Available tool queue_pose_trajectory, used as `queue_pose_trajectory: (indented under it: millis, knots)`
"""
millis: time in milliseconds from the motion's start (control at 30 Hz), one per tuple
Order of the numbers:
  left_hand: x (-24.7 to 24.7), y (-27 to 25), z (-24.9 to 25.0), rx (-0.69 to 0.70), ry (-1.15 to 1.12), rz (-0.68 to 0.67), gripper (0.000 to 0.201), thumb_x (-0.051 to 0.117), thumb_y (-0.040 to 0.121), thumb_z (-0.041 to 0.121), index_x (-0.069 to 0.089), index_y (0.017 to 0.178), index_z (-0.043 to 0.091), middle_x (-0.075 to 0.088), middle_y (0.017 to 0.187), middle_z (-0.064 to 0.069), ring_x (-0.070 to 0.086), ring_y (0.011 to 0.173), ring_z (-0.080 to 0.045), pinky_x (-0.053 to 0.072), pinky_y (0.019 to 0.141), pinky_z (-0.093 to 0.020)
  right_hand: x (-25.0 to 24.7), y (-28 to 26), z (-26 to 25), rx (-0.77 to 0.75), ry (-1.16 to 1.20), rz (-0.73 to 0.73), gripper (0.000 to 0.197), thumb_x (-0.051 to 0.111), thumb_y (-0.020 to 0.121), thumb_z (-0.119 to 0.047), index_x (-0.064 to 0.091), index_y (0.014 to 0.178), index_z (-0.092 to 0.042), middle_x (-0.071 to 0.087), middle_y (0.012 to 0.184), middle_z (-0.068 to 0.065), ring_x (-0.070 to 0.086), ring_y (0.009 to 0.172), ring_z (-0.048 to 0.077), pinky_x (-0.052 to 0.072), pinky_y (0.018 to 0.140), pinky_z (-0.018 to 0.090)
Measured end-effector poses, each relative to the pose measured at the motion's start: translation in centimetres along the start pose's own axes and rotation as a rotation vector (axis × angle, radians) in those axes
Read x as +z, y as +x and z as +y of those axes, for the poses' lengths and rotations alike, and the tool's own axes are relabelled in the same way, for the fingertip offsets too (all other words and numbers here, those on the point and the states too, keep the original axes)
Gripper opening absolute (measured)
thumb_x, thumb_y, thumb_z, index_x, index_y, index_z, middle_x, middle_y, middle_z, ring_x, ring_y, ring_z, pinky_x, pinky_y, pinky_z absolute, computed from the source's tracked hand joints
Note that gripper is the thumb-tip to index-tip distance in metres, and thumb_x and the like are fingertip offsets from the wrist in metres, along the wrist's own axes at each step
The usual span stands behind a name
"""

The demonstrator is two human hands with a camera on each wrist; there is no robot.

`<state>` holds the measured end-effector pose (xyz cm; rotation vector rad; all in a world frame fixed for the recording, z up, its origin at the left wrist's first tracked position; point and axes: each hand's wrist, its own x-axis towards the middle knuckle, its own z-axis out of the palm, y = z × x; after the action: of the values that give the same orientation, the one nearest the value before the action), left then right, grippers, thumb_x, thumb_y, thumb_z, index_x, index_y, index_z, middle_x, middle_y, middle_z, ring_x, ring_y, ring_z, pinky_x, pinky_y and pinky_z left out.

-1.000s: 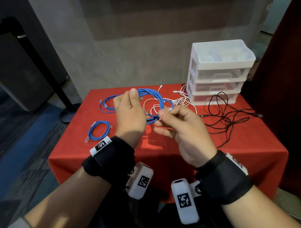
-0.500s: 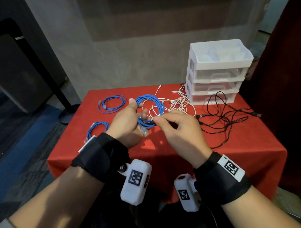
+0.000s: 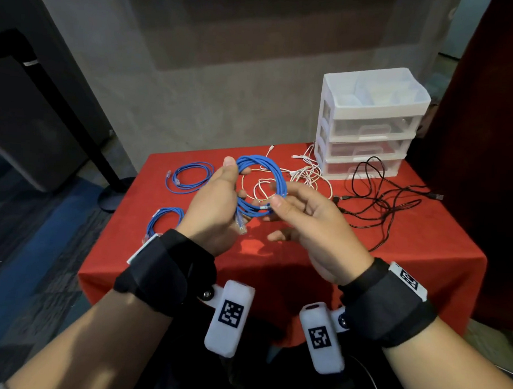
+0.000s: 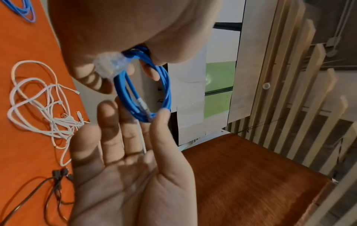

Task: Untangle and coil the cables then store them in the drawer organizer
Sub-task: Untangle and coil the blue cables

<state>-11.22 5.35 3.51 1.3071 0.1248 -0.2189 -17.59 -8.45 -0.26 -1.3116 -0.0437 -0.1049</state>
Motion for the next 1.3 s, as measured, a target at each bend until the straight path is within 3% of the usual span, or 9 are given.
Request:
queue_pose_trajectory:
  millis: [233, 367, 467, 633, 733, 867, 1033, 1200, 1300]
  knots:
    - [-0.1, -0.8, 0.0, -0.033, -0.116, -0.043, 0.03, 0.049, 0.104, 0.046, 0.064, 0.118, 0.024, 0.061, 0.095, 0.005, 0.069, 0.081, -0.009, 0.054, 0.073, -0.037, 0.0, 0.7, 0.2, -0.027, 0.019, 0.057, 0.01, 0.061, 0.099, -0.005, 0.068, 0.105, -0.002, 0.068, 0.09, 0.017, 0.069, 0.074, 0.017, 0.058, 0.065, 0.023]
    - [-0.9, -1.1, 0.1, -0.179, -0.142, -0.131, 0.051, 0.043, 0.106, 0.045, 0.077, 0.08, 0.018, 0.069, 0.102, -0.013, 0.068, 0.091, -0.028, 0.051, 0.094, -0.045, -0.2, 0.7, -0.1, -0.031, 0.114, 0.053, 0.01, 0.059, 0.1, -0.005, 0.067, 0.107, -0.001, 0.077, 0.097, 0.015, 0.071, 0.078, 0.019, 0.059, 0.07, 0.023]
    - [-1.4, -1.4, -0.3, -0.25, -0.155, -0.18, 0.041, 0.042, 0.106, 0.043, 0.069, 0.104, 0.012, 0.071, 0.118, -0.012, 0.069, 0.102, -0.028, 0.054, 0.096, -0.043, -0.1, 0.8, -0.3, -0.027, 0.179, 0.06, 0.011, 0.058, 0.101, -0.004, 0.066, 0.107, -0.002, 0.075, 0.099, 0.019, 0.07, 0.082, 0.023, 0.06, 0.071, 0.023]
    - [-2.2, -1.3, -1.0, -0.166, -0.159, -0.201, 0.033, 0.052, 0.099, 0.047, 0.067, 0.11, 0.02, 0.074, 0.103, 0.008, 0.073, 0.09, -0.011, 0.054, 0.098, -0.038, 0.0, 0.9, 0.1, -0.01, 0.221, 0.097, 0.008, 0.06, 0.099, -0.004, 0.067, 0.102, -0.003, 0.072, 0.094, 0.017, 0.071, 0.071, 0.017, 0.061, 0.069, 0.023]
    - [-2.5, -0.6, -1.7, -0.088, -0.12, -0.078, 0.031, 0.06, 0.095, 0.044, 0.067, 0.106, 0.016, 0.074, 0.093, 0.003, 0.072, 0.077, -0.009, 0.061, 0.081, -0.029, 1.0, 0.7, 0.8, -0.024, 0.154, 0.109, 0.004, 0.064, 0.097, -0.006, 0.066, 0.098, -0.003, 0.067, 0.091, 0.02, 0.072, 0.072, 0.018, 0.059, 0.068, 0.023]
    - [-2.6, -0.4, -2.2, 0.049, -0.045, 0.061, 0.029, 0.059, 0.099, 0.041, 0.07, 0.096, 0.015, 0.074, 0.08, 0.001, 0.071, 0.077, -0.012, 0.061, 0.083, -0.037, 2.4, 0.9, 1.7, -0.054, 0.078, 0.14, 0.002, 0.067, 0.096, -0.005, 0.065, 0.095, -0.005, 0.066, 0.087, 0.018, 0.072, 0.075, 0.02, 0.06, 0.069, 0.023]
    - [-3.8, -0.3, -2.2, -0.05, -0.148, -0.156, 0.032, 0.058, 0.098, 0.041, 0.065, 0.117, 0.016, 0.072, 0.082, 0.006, 0.07, 0.072, -0.003, 0.06, 0.084, -0.032, 1.9, 1.8, 1.8, -0.032, 0.181, 0.125, 0.005, 0.064, 0.098, -0.005, 0.066, 0.101, -0.002, 0.068, 0.093, 0.017, 0.072, 0.078, 0.021, 0.062, 0.073, 0.025]
    - [-5.7, 0.9, -3.0, -0.068, -0.098, -0.132, 0.021, 0.062, 0.097, 0.027, 0.066, 0.108, 0.009, 0.075, 0.09, -0.003, 0.071, 0.073, -0.01, 0.059, 0.087, -0.029, 1.5, 2.0, 2.8, 0.1, 0.136, 0.01, 0.014, 0.063, 0.099, -0.009, 0.064, 0.109, 0.0, 0.067, 0.09, 0.014, 0.07, 0.078, 0.018, 0.061, 0.071, 0.025]
    - [-7.9, 2.8, -3.4, -0.054, 0.05, -0.049, 0.013, 0.061, 0.1, 0.02, 0.064, 0.102, 0.007, 0.071, 0.088, -0.007, 0.061, 0.058, -0.008, 0.059, 0.08, -0.03, 0.5, 2.2, 4.0, 0.2, -0.026, -0.048, 0.023, 0.065, 0.099, -0.012, 0.064, 0.117, 0.001, 0.063, 0.096, 0.014, 0.065, 0.08, 0.017, 0.059, 0.067, 0.025]
